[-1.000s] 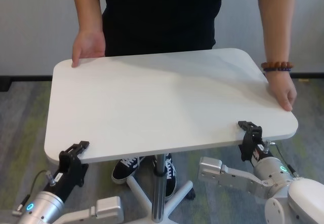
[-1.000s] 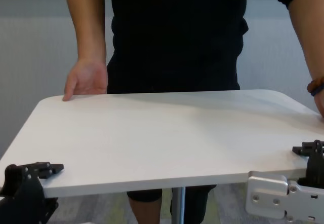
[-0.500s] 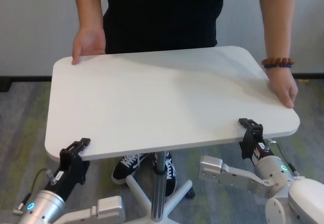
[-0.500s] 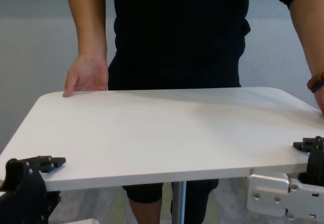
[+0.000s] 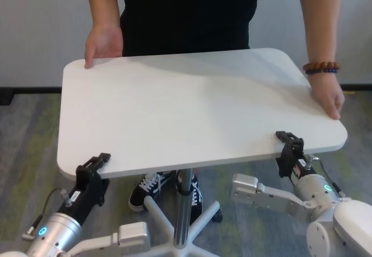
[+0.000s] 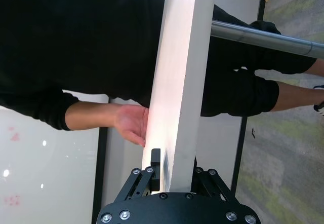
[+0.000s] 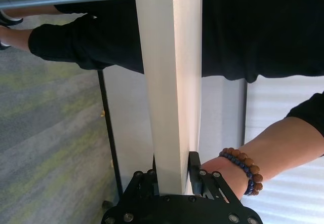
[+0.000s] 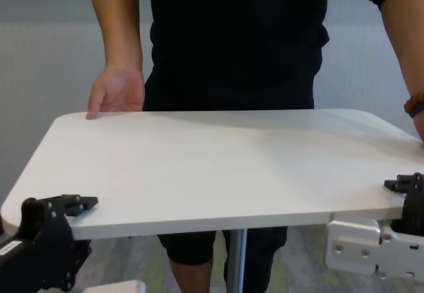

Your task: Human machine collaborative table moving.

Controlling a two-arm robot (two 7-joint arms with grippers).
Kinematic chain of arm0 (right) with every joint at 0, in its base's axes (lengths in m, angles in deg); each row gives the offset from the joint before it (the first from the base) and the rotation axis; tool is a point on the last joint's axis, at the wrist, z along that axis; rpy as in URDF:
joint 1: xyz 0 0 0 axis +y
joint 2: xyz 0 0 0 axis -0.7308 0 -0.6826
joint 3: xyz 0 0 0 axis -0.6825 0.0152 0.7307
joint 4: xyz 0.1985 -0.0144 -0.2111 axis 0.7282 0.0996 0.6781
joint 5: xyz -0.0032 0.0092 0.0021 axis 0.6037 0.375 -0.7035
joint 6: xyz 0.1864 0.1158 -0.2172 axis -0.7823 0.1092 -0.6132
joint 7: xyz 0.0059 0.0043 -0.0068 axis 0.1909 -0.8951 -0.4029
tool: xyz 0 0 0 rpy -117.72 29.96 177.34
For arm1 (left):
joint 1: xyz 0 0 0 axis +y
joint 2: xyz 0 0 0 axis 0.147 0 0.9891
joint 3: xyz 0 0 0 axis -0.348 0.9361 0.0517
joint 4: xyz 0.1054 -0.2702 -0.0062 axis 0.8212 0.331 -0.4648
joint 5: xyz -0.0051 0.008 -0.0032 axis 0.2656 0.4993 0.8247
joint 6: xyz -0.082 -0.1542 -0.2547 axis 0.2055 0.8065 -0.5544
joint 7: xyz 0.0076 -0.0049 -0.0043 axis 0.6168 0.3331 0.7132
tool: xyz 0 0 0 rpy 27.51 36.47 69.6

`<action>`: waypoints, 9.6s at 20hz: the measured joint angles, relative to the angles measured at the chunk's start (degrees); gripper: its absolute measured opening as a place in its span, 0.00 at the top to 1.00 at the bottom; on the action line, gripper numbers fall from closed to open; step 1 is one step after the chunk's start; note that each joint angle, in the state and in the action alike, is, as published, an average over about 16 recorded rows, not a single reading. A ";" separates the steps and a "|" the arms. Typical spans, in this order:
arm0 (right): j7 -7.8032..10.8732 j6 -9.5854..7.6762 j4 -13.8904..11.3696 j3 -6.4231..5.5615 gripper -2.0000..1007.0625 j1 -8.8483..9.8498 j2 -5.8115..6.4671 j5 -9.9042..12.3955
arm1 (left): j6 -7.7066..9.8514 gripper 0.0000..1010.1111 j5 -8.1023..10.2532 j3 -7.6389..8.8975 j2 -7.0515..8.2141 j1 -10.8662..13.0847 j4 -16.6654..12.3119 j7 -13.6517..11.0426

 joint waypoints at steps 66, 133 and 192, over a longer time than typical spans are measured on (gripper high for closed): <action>-5.21 9.37 24.57 -0.91 0.71 -14.47 -6.72 0.06 | 1.39 0.71 -1.71 -8.23 -9.17 -19.17 22.22 3.69; -7.33 10.93 32.94 1.88 0.71 -18.96 -8.91 0.90 | 1.56 0.71 -1.23 -9.95 -11.43 -22.99 29.61 6.22; -6.18 10.08 32.33 2.82 0.00 -18.88 -8.55 -0.18 | 2.42 0.01 -2.58 -10.39 -11.16 -22.82 29.18 6.83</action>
